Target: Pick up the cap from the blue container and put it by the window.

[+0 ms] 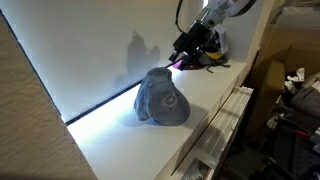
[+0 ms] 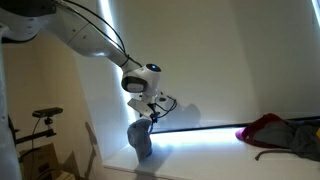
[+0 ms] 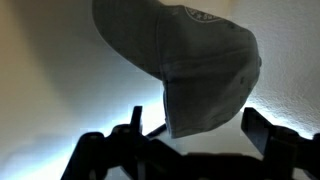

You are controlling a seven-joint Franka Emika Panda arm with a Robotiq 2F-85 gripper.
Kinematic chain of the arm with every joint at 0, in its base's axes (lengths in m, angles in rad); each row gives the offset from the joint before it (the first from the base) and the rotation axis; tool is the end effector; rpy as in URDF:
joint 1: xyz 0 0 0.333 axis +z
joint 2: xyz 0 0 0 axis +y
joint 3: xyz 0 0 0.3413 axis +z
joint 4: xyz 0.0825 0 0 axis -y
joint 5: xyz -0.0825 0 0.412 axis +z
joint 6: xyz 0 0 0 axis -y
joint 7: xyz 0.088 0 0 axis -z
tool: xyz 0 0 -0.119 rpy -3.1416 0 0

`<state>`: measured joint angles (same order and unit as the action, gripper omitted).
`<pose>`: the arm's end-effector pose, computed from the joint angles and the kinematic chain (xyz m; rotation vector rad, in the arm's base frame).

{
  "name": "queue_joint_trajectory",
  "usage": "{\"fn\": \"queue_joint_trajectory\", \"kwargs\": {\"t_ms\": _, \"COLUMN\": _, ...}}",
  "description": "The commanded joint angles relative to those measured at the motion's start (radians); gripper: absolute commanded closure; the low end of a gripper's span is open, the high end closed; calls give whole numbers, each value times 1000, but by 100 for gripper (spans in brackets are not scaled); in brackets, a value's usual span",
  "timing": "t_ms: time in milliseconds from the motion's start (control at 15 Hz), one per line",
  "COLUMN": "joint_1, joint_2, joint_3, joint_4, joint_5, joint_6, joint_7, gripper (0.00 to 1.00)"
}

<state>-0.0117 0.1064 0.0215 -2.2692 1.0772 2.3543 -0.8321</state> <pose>0.5570 0.0250 0.3112 -2.4341 -0.0434 -0.3533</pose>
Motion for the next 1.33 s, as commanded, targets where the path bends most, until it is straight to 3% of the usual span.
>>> {"fn": "queue_joint_trajectory", "kwargs": {"t_ms": 0, "joint_1": -7, "joint_2": 73, "joint_3": -8, "joint_4": 58, "joint_5": -1, "joint_6": -22, "joint_7": 22, "gripper": 0}}
{"fn": "queue_joint_trajectory", "kwargs": {"t_ms": 200, "joint_1": -15, "joint_2": 186, "joint_3": -12, "joint_4": 136, "joint_5": -6, "joint_6": -28, "joint_7": 74, "gripper": 0}}
{"fn": "queue_joint_trajectory", "kwargs": {"t_ms": 267, "joint_1": -9, "joint_2": 93, "joint_3": -4, "joint_4": 58, "joint_5": -2, "joint_6": -5, "joint_7": 49, "gripper": 0}}
{"fn": "queue_joint_trajectory", "kwargs": {"t_ms": 533, "joint_1": -10, "joint_2": 124, "joint_3": -1, "joint_4": 78, "joint_5": -2, "joint_6": -3, "joint_7": 50, "gripper": 0}}
{"fn": "queue_joint_trajectory", "kwargs": {"t_ms": 667, "joint_1": -43, "joint_2": 118, "joint_3": -3, "joint_4": 101, "joint_5": -21, "joint_6": -172, "joint_7": -55, "gripper": 0}}
{"fn": "queue_joint_trajectory", "kwargs": {"t_ms": 933, "joint_1": -74, "joint_2": 175, "joint_3": -25, "joint_4": 171, "joint_5": -78, "joint_6": -405, "joint_7": -178, "gripper": 0}}
{"fn": "queue_joint_trajectory", "kwargs": {"t_ms": 1000, "joint_1": -45, "joint_2": 132, "joint_3": -22, "joint_4": 124, "joint_5": -52, "joint_6": -313, "joint_7": -118, "gripper": 0}}
{"fn": "queue_joint_trajectory", "kwargs": {"t_ms": 1267, "joint_1": -62, "joint_2": 160, "joint_3": -30, "joint_4": 152, "joint_5": -66, "joint_6": -381, "joint_7": -158, "gripper": 0}}
